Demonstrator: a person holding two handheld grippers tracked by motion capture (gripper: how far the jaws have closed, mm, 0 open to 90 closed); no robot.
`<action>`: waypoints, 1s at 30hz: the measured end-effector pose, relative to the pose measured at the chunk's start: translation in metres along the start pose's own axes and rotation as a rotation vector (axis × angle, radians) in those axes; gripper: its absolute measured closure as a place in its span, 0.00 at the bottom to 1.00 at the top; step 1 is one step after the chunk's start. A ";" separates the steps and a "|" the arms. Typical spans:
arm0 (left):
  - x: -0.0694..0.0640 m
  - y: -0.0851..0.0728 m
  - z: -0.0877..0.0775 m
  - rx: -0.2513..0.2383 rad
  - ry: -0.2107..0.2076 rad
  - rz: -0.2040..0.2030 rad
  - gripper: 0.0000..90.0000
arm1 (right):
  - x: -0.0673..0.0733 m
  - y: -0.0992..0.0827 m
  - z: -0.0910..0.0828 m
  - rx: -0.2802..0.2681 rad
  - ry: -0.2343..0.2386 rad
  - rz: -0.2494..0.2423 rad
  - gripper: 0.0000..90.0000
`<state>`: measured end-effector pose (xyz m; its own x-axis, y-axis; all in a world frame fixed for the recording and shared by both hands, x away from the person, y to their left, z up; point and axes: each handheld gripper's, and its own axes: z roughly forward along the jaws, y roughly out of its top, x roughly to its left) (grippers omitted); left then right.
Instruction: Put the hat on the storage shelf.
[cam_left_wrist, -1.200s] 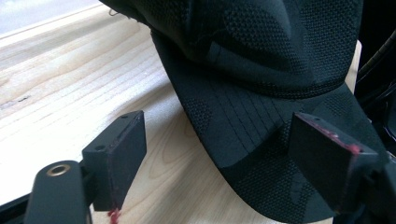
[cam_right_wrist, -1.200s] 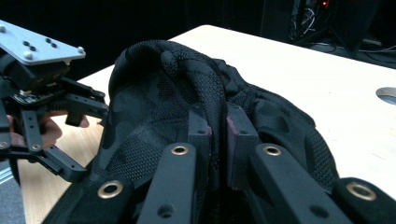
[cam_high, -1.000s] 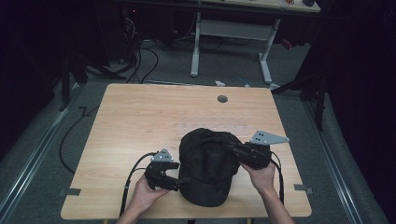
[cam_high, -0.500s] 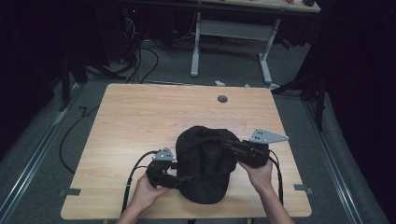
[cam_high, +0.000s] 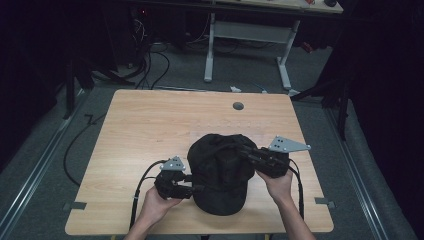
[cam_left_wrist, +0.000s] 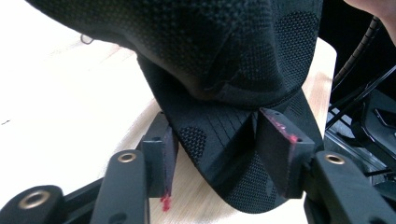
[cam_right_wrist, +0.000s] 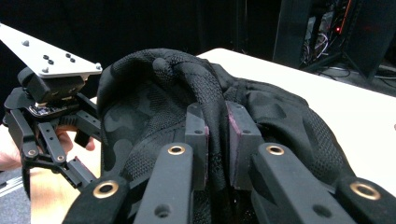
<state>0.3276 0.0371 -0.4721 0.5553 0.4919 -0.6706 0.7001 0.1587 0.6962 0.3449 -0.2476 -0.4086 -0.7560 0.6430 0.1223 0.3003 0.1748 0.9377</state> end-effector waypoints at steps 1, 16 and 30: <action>0.000 0.000 -0.001 -0.006 -0.001 -0.002 0.59 | 0.000 0.000 0.000 -0.003 -0.002 -0.005 0.89; -0.002 0.013 -0.021 -0.047 -0.070 -0.056 0.85 | 0.002 0.004 -0.003 -0.002 -0.030 -0.027 0.86; -0.018 0.016 -0.038 -0.060 -0.140 -0.027 0.96 | -0.001 0.003 -0.003 0.003 -0.032 0.006 0.74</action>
<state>0.3120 0.0635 -0.4390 0.5968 0.3628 -0.7157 0.6898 0.2235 0.6886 0.3444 -0.2501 -0.4053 -0.7354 0.6674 0.1177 0.3070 0.1732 0.9358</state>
